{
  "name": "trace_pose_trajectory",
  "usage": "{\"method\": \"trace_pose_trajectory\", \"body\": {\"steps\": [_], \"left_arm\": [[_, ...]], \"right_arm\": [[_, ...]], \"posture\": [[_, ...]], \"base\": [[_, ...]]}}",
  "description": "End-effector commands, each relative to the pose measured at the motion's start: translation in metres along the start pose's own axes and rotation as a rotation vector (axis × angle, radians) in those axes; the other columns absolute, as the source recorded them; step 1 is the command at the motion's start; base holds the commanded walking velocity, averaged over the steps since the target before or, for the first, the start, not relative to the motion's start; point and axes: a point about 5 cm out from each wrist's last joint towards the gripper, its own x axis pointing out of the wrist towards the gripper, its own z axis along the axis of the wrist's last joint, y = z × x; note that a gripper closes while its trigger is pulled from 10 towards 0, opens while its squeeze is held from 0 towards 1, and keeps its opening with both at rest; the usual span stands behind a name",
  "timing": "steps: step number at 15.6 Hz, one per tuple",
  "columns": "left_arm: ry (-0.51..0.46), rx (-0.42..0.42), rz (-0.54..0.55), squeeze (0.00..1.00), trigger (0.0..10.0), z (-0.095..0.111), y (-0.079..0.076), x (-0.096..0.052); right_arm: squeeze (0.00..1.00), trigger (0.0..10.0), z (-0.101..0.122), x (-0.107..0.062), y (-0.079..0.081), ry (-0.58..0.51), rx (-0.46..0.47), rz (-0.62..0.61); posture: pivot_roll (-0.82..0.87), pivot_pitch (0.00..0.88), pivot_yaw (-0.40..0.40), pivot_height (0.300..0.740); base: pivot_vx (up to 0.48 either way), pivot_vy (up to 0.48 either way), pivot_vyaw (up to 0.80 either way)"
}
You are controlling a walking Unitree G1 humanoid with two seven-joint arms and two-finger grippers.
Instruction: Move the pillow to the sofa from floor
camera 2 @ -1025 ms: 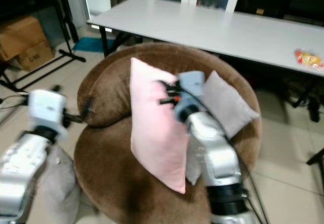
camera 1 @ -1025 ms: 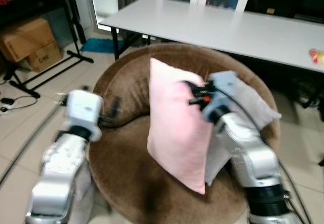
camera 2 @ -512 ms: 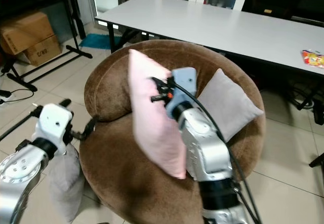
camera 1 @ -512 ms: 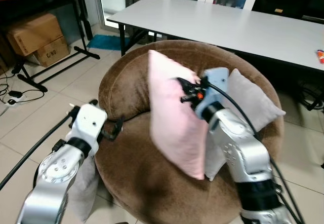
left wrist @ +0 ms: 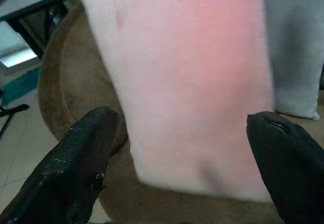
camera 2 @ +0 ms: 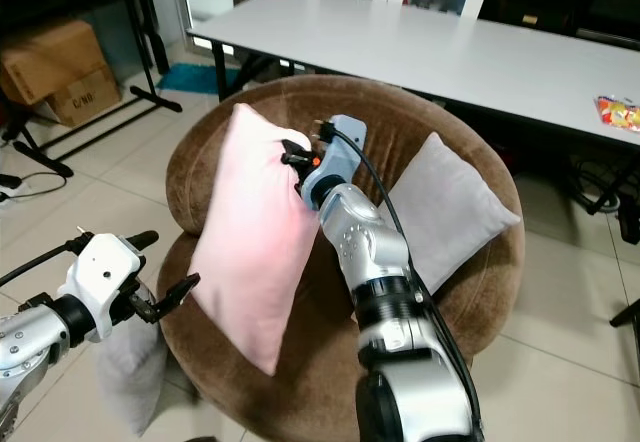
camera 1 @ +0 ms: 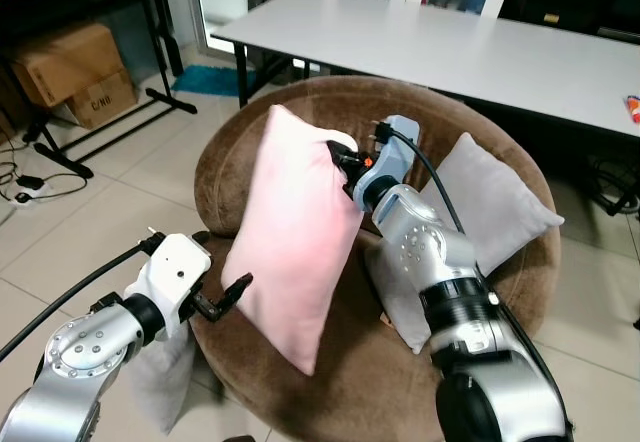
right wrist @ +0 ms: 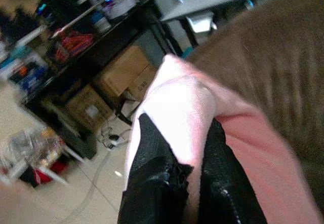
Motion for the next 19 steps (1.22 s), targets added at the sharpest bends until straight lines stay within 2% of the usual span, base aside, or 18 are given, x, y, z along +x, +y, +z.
{"method": "trace_pose_trajectory", "body": {"steps": [1,3,4,5,7,10,11,12,13,15,16,17,18,19], "left_arm": [[0.001,0.011,-0.031,0.00,10.0,0.003,-0.002,-0.002],[0.019,0.019,-0.040,0.00,10.0,0.003,0.001,-0.005],[0.025,0.019,-0.039,0.00,10.0,0.002,0.002,-0.006],[0.031,0.018,-0.036,0.00,10.0,0.001,0.002,-0.007],[0.031,0.014,-0.035,0.00,10.0,0.000,0.001,-0.007],[0.025,0.008,-0.037,0.00,10.0,0.000,0.000,-0.005],[0.019,0.008,-0.038,0.00,10.0,0.000,0.000,-0.003],[0.017,0.007,-0.039,0.00,10.0,0.000,0.000,-0.002],[0.009,0.004,-0.046,0.00,10.0,0.001,0.001,-0.001],[-0.003,-0.011,-0.065,0.00,10.0,0.002,-0.001,0.001],[-0.014,-0.040,-0.099,0.00,10.0,0.001,-0.005,0.001],[-0.016,-0.045,-0.107,0.00,10.0,0.001,-0.006,0.001],[-0.019,-0.050,-0.115,0.00,10.0,0.001,-0.007,0.001],[-0.037,-0.065,-0.117,0.00,10.0,0.002,-0.006,0.001]], "right_arm": [[0.00,10.0,0.006,0.009,0.010,-0.058,0.089,-0.006],[0.00,10.0,-0.002,0.005,-0.031,-0.053,0.133,-0.223],[0.00,10.0,-0.006,0.000,-0.048,-0.042,0.122,-0.310],[0.00,10.0,-0.010,-0.012,-0.074,-0.034,0.091,-0.436],[0.00,10.0,-0.010,-0.022,-0.094,-0.028,0.015,-0.499],[0.00,10.0,-0.003,-0.031,-0.112,-0.031,-0.075,-0.557],[0.69,10.0,0.000,-0.030,-0.111,-0.022,-0.134,-0.525],[1.00,10.0,0.002,-0.028,-0.109,-0.023,-0.151,-0.494],[1.00,10.0,0.009,-0.025,-0.104,-0.039,-0.199,-0.443],[1.00,10.0,0.015,-0.025,-0.104,-0.056,-0.217,-0.460],[1.00,10.0,0.019,-0.024,-0.103,-0.062,-0.264,-0.458],[1.00,10.0,0.021,-0.024,-0.104,-0.066,-0.273,-0.463],[1.00,10.0,0.022,-0.025,-0.104,-0.075,-0.278,-0.466],[1.00,10.0,0.033,-0.030,-0.111,-0.123,-0.316,-0.500]], "posture": [[0.08,0.000,-0.033,0.740],[0.09,0.000,-0.040,0.740],[0.10,0.000,-0.042,0.740],[0.10,0.000,-0.051,0.740],[0.10,0.000,-0.053,0.740],[0.09,0.000,-0.051,0.740],[0.08,0.000,-0.048,0.740],[0.08,0.000,-0.046,0.740],[0.08,0.000,-0.046,0.740],[0.08,0.000,-0.054,0.740],[0.08,0.000,-0.055,0.740],[0.08,0.000,-0.055,0.740],[0.08,0.000,-0.057,0.740],[0.08,0.000,-0.060,0.740]], "base": [[0.000,0.000,0.00],[0.000,0.000,0.00],[0.000,0.000,0.00],[0.000,0.000,0.00],[0.000,0.000,0.00],[0.000,0.000,0.00],[0.000,0.000,0.00],[0.000,0.000,0.00],[0.000,0.000,0.00],[0.000,0.000,0.00],[0.000,0.000,0.00],[0.000,0.000,0.00],[0.000,0.000,0.00],[0.000,0.000,0.00]]}}
